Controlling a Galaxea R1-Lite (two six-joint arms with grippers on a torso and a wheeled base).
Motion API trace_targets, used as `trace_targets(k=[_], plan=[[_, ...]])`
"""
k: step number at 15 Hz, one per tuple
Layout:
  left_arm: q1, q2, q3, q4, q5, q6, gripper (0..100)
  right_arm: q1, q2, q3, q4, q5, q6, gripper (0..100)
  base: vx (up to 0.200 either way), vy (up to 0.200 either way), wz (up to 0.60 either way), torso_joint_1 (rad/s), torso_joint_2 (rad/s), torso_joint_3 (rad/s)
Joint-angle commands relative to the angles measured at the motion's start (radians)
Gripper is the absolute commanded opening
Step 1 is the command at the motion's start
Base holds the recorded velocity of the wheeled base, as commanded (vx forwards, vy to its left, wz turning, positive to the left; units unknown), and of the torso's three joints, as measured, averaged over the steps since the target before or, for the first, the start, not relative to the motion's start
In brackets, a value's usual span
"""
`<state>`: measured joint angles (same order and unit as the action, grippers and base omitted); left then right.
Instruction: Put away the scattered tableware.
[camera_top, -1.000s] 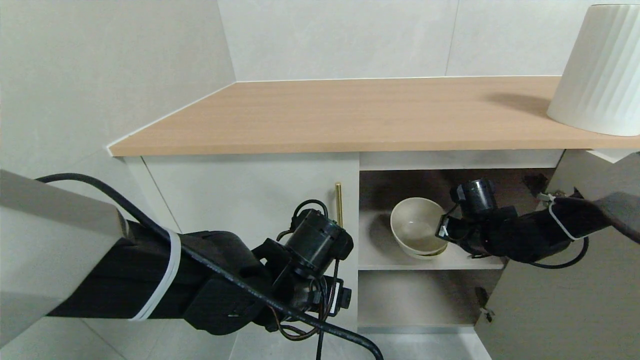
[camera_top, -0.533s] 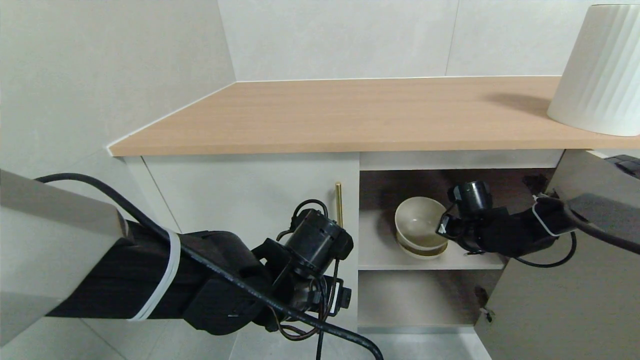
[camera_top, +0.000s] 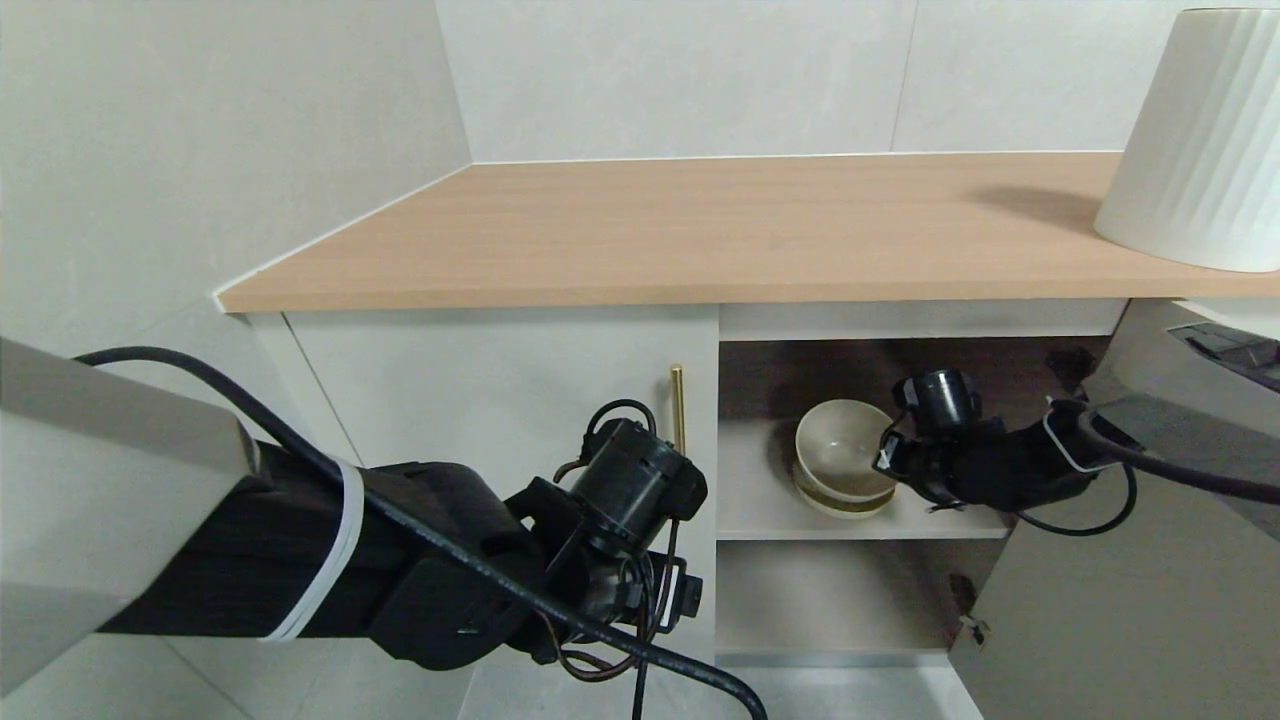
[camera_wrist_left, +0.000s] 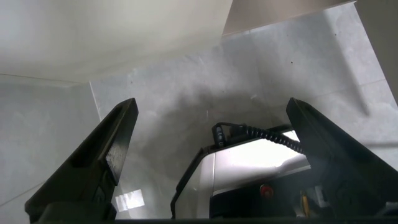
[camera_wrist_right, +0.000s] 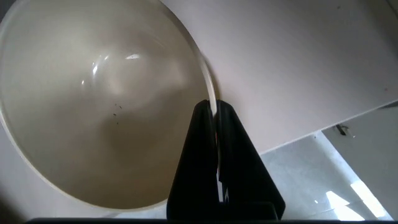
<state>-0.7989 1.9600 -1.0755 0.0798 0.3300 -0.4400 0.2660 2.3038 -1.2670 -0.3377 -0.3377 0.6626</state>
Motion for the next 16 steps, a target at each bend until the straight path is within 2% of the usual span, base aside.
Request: trace_targets(k=[1, 10, 11, 16], plan=[[0.000, 0.003, 0.000, 0.000, 0.001, 0.000, 100, -0.001, 0.016, -0.006, 0.000, 0.000, 0.000, 0, 0.000, 0.000, 0.00, 0.000, 0.00, 0.000], [0.000, 0.002, 0.000, 0.000, 0.001, 0.000, 100, 0.004, 0.020, -0.008, -0.006, 0.002, 0.000, 0, 0.000, 0.000, 0.00, 0.000, 0.00, 0.000], [0.000, 0.002, 0.000, 0.000, 0.001, 0.000, 100, 0.004, 0.019, -0.008, -0.006, 0.000, 0.000, 100, 0.000, 0.000, 0.00, 0.000, 0.00, 0.000], [0.000, 0.002, 0.000, 0.000, 0.001, 0.000, 100, 0.007, 0.009, 0.001, -0.004, 0.003, 0.002, 100, 0.000, 0.000, 0.00, 0.000, 0.00, 0.000]])
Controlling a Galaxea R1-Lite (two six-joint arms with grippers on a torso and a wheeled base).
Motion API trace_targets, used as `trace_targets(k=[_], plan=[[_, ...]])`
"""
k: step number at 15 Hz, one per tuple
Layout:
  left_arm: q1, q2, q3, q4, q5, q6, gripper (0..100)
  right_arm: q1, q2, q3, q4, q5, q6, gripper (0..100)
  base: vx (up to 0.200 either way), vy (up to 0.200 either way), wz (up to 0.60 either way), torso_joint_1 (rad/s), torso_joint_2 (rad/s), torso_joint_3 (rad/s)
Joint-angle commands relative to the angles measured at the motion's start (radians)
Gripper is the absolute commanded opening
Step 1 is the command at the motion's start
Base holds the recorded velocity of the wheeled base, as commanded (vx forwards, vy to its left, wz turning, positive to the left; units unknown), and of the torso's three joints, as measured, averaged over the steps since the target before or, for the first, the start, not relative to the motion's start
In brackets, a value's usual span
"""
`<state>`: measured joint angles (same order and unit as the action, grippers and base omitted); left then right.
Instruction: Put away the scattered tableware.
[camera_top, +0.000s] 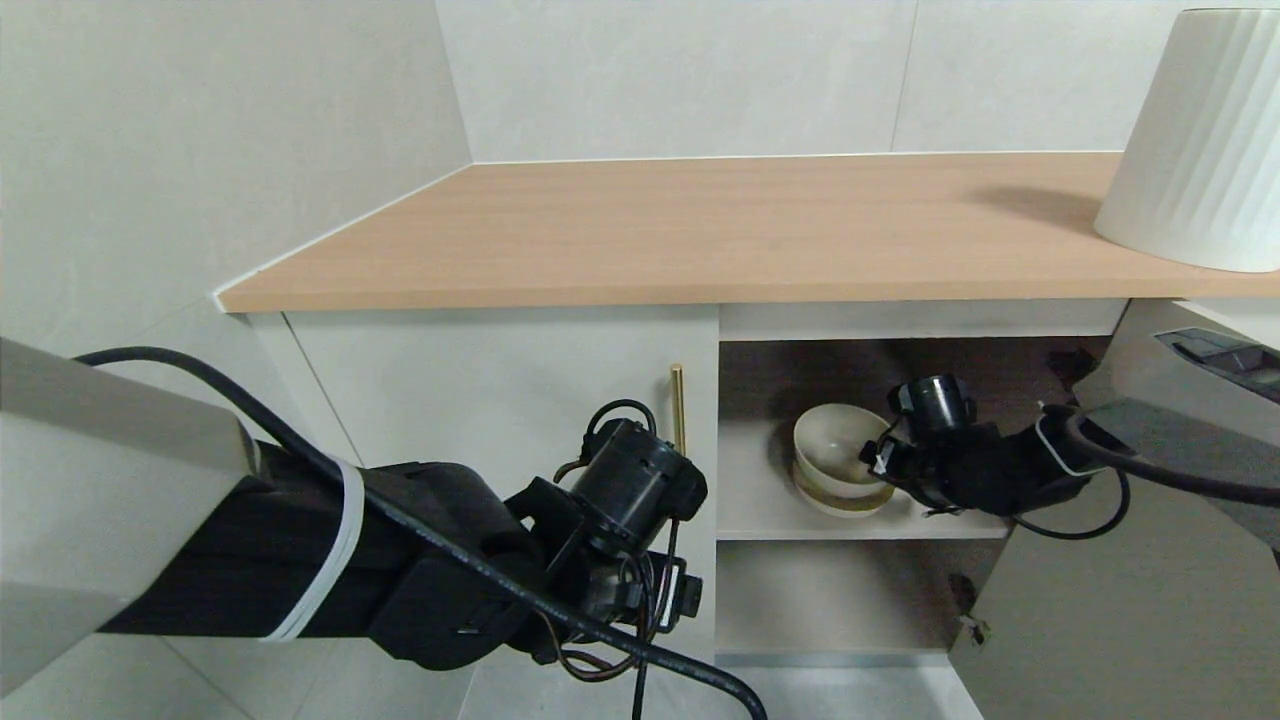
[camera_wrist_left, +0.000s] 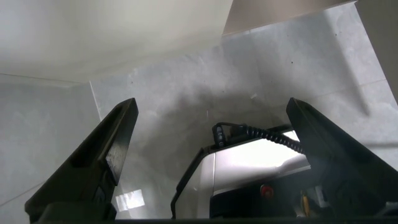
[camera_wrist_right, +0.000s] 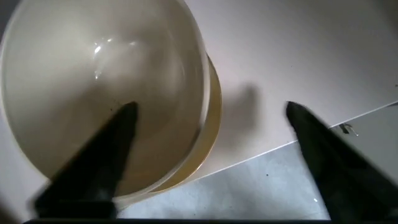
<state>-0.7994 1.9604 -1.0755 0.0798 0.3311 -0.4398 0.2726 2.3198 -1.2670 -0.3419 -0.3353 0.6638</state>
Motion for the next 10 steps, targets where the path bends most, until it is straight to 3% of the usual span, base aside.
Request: trace_targets(k=[1, 6, 8, 10], plan=[[0.000, 0.000, 0.000, 0.000, 0.000, 0.000, 100, 0.002, -0.011, 0.005, 0.001, 0.001, -0.001, 100, 0.000, 0.000, 0.00, 0.000, 0.00, 0.000], [0.037, -0.084, 0.003, 0.000, 0.000, 0.000, 100, 0.043, -0.183, 0.173, 0.008, 0.091, -0.035, 100, 0.000, 0.000, 0.00, 0.000, 0.00, 0.000], [0.083, -0.213, 0.040, 0.003, -0.003, 0.015, 100, 0.094, -0.364, 0.339, 0.009, 0.185, -0.148, 100, 0.000, 0.000, 0.00, 0.000, 0.00, 0.000], [0.111, -0.347, 0.092, 0.003, -0.004, 0.030, 100, 0.169, -0.533, 0.469, 0.024, 0.205, -0.262, 100, 0.000, 0.000, 0.00, 0.000, 0.00, 0.000]])
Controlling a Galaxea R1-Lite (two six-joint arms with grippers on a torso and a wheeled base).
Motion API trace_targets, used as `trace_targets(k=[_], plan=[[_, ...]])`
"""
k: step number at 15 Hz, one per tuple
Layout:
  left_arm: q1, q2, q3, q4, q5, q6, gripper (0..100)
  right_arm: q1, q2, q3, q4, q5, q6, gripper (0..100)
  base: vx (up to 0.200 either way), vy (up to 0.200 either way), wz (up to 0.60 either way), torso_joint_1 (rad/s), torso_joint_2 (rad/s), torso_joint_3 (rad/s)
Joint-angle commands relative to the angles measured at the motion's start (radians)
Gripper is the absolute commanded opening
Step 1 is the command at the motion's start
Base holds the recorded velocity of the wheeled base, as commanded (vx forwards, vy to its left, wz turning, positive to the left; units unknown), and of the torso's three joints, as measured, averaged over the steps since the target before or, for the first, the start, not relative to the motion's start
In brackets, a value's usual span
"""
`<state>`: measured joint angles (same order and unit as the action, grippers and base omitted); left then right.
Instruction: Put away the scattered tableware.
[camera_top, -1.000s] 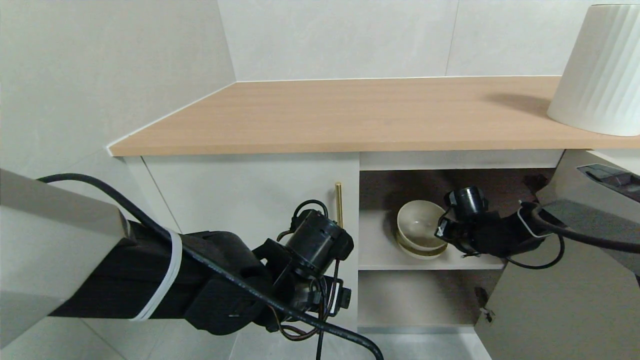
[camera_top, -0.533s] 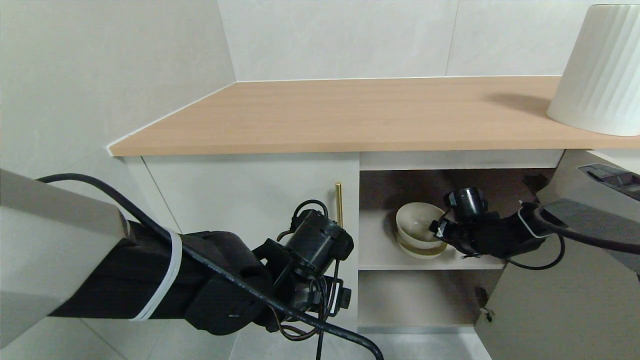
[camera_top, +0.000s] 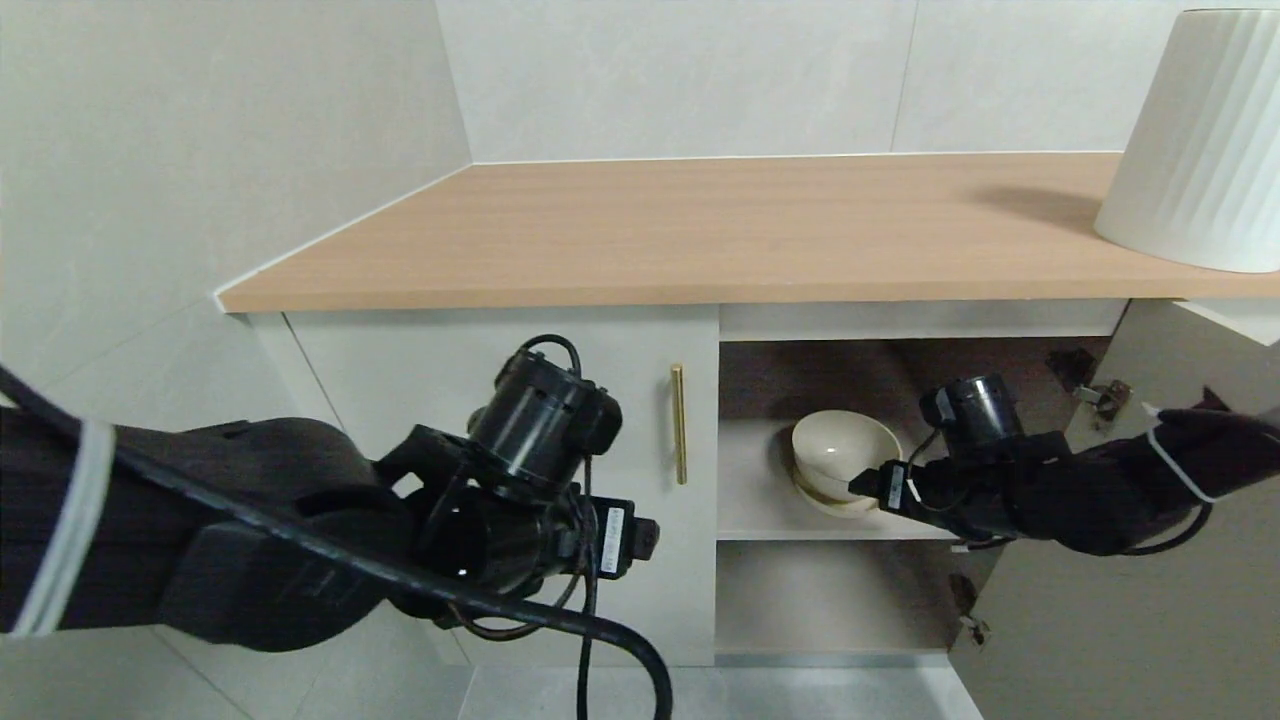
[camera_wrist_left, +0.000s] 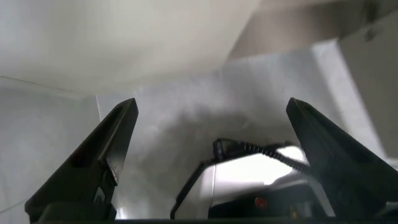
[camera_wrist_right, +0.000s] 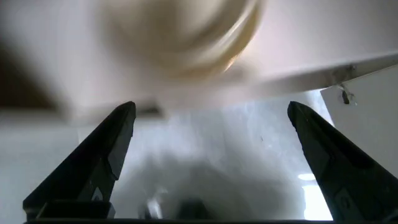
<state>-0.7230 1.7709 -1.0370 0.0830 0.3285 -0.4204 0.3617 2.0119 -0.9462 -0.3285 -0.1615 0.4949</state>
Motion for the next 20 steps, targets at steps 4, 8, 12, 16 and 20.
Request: trace_targets(k=[4, 8, 12, 16, 20], plan=[[0.046, -0.358, 0.158, 0.000, -0.006, 0.011, 100, 0.166, -0.476, 0.199, 0.187, 0.033, -0.125, 100, 0.000, 0.000, 0.00, 0.000, 0.00, 0.000], [0.063, -0.475, 0.210, -0.002, -0.006, 0.011, 100, 0.226, -0.637, 0.210, 0.336, 0.030, -0.121, 100, 0.000, 0.000, 0.00, 0.000, 0.00, 0.000], [0.085, -0.453, 0.213, -0.005, -0.006, 0.008, 100, 0.229, -0.664, 0.225, 0.365, 0.031, -0.119, 100, 0.000, 0.000, 0.00, 0.000, 0.00, 0.000], [0.085, -0.427, 0.216, -0.005, -0.002, 0.005, 100, 0.229, -0.664, 0.239, 0.367, 0.031, -0.121, 100, -0.050, 0.000, 0.00, 0.001, 0.00, -0.002], [0.085, -0.416, 0.218, -0.005, -0.002, 0.003, 100, 0.229, -0.662, 0.245, 0.367, 0.031, -0.122, 100, -0.200, 0.000, 0.00, 0.001, 0.00, 0.002]])
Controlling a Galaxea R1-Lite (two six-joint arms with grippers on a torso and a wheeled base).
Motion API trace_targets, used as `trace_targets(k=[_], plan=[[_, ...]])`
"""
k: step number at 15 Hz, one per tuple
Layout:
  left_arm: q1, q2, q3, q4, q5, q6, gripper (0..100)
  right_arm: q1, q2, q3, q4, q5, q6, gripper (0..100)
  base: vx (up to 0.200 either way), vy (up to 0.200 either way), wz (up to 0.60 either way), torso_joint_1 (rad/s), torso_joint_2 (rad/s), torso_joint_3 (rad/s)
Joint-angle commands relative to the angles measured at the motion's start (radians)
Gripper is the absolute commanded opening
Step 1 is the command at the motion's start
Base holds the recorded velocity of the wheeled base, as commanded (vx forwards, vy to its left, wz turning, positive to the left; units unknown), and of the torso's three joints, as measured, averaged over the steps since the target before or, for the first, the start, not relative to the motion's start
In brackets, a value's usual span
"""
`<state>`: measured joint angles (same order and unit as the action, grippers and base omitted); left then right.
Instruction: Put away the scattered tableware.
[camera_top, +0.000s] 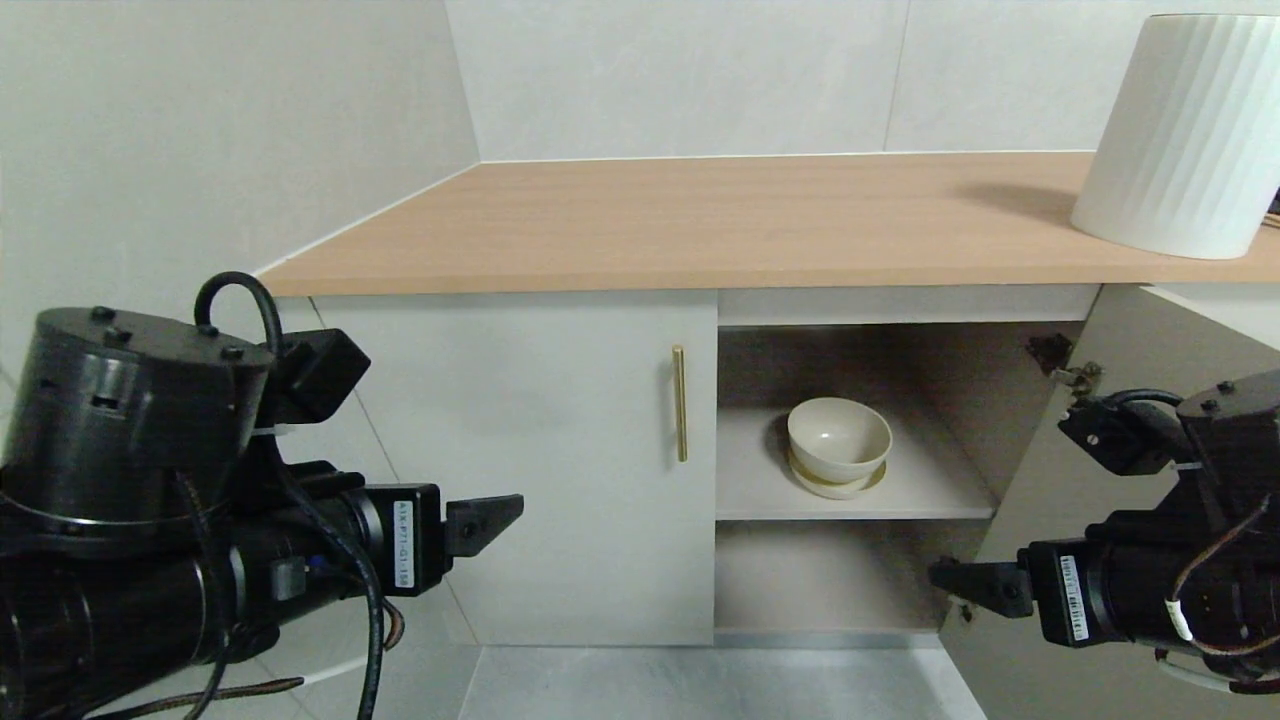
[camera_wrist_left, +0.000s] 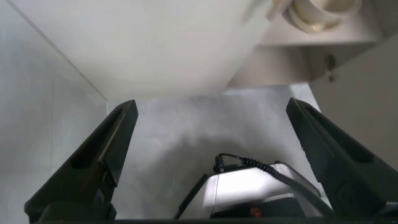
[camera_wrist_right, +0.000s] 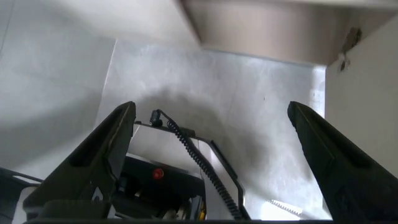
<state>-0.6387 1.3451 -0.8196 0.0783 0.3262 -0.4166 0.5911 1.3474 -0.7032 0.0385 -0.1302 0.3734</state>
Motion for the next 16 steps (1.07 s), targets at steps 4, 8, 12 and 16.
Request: trace_targets(k=[4, 8, 12, 16], plan=[[0.001, 0.017, 0.003, 0.000, 0.001, 0.001, 100, 0.000, 0.004, 0.005, 0.000, 0.000, -0.002, 100, -0.200, 0.000, 0.00, 0.002, 0.00, 0.006], [0.001, 0.017, 0.005, 0.000, 0.001, 0.001, 100, 0.001, 0.004, 0.011, 0.001, 0.001, -0.004, 100, -0.200, 0.000, 0.00, 0.005, 0.00, -0.002], [0.001, 0.017, 0.005, 0.000, 0.001, 0.001, 100, 0.006, 0.006, 0.013, 0.001, 0.001, -0.004, 100, -0.200, 0.000, 0.00, 0.000, 0.00, 0.005], [0.001, 0.017, 0.011, 0.000, 0.001, 0.002, 100, 0.016, 0.002, 0.018, 0.001, -0.006, -0.004, 100, -0.050, 0.000, 0.00, 0.001, 0.00, 0.002]])
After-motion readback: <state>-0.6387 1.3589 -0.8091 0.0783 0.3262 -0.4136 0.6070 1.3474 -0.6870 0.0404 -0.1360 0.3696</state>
